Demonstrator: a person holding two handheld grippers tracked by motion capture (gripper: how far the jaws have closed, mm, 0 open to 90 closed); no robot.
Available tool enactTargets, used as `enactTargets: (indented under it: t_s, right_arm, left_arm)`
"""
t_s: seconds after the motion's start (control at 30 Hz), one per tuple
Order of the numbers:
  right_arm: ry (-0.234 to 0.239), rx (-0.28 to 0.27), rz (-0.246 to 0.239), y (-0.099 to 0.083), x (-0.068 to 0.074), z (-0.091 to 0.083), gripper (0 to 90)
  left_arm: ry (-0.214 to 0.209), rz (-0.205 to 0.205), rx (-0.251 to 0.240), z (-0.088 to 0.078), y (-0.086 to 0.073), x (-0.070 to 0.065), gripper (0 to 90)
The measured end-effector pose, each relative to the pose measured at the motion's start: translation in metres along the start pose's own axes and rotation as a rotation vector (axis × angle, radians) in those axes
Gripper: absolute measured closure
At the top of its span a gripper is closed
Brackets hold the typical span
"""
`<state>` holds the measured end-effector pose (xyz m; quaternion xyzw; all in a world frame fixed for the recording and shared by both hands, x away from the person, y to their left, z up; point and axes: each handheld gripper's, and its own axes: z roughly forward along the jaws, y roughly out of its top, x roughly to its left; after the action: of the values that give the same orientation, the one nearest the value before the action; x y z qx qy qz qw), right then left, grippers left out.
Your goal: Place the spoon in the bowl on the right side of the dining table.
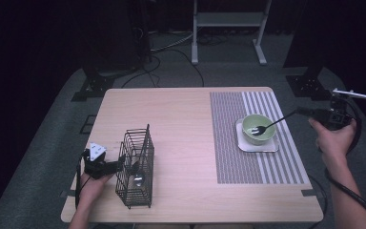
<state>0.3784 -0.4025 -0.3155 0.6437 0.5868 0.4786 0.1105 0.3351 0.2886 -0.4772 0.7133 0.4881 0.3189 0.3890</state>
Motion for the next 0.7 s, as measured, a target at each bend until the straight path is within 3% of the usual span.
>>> enactTargets:
  t_s: [0.7]
  right_arm:
    - [-0.037, -0.001, 0.011, -0.0032, -0.0094, 0.0063, 88.6]
  left_arm:
    - [0.002, -0.002, -0.001, -0.0001, -0.0001, 0.0, 2.2]
